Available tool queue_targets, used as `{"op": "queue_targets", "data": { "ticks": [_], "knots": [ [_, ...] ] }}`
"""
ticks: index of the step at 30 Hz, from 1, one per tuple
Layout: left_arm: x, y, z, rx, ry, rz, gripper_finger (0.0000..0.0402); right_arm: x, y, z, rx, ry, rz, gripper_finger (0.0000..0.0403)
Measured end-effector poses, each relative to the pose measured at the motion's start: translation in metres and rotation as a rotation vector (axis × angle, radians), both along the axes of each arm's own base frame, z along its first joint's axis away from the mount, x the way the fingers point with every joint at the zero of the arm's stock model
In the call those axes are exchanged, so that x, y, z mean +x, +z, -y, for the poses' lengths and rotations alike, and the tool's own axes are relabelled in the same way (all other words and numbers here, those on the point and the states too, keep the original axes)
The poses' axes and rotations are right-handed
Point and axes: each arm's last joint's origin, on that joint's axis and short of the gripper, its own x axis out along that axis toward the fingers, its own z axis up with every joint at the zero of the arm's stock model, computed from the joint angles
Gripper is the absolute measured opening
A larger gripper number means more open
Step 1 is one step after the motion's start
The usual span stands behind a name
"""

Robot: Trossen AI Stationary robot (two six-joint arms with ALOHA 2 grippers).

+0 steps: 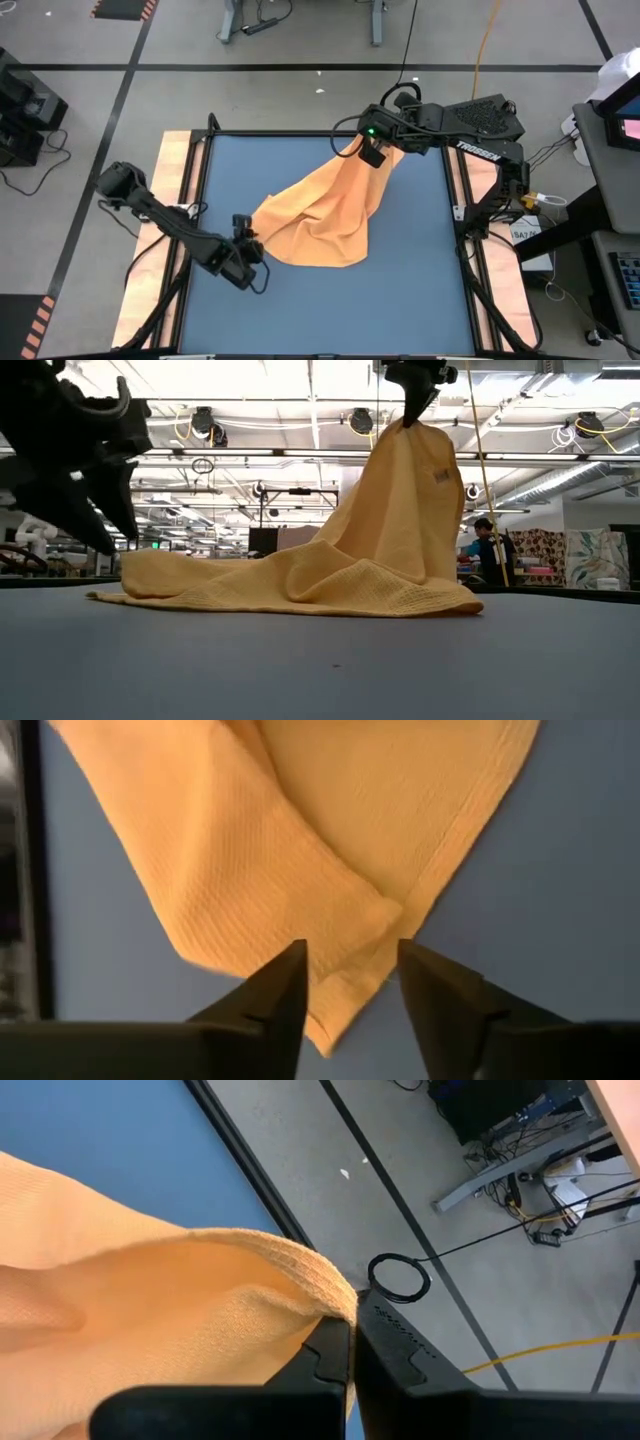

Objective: Roll towel into tight, uniform cylinder
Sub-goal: Fold the orange microfiber cloth

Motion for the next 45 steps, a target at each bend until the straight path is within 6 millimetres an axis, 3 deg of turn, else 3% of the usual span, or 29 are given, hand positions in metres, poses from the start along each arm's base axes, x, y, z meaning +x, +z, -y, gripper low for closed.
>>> {"op": "queue_targets", "data": {
  "ticks": [5,11,15,21,28,30,38,45],
  "knots": [
    [0.001,-0.015,0.008,0.118,-0.129,-0.093,0.0198,-0.001,0.0,0.0,0.004,0.0,-0.009,0.0],
    [0.002,-0.034,0.017,0.271,-0.263,-0.173,0.02,-0.001,0.0,0.0,0.004,0.0,-0.009,0.0],
    [0.006,-0.043,0.017,0.342,-0.263,-0.169,0.0193,0.0,0.0,0.0,0.001,0.0,-0.002,0.0],
    [0.01,-0.048,0.01,0.335,-0.211,-0.185,0.0132,0.0,0.0,0.0,0.001,0.0,0.0,0.0],
    [0.016,-0.048,0.001,0.324,-0.158,-0.18,0.0025,0.001,0.0,-0.002,0.017,0.005,0.009,0.0],
    [0.017,-0.047,-0.003,0.331,-0.128,-0.168,0.0008,0.001,-0.001,-0.004,0.027,0.015,0.012,0.0],
    [0.008,-0.032,-0.03,0.48,0.037,-0.199,0.0004,0.005,-0.001,-0.016,0.028,0.057,0.008,0.0],
    [0.006,0.001,-0.034,0.318,0.076,-0.019,0.0007,0.005,-0.001,-0.019,0.027,0.065,0.006,0.0]
  ]
}}
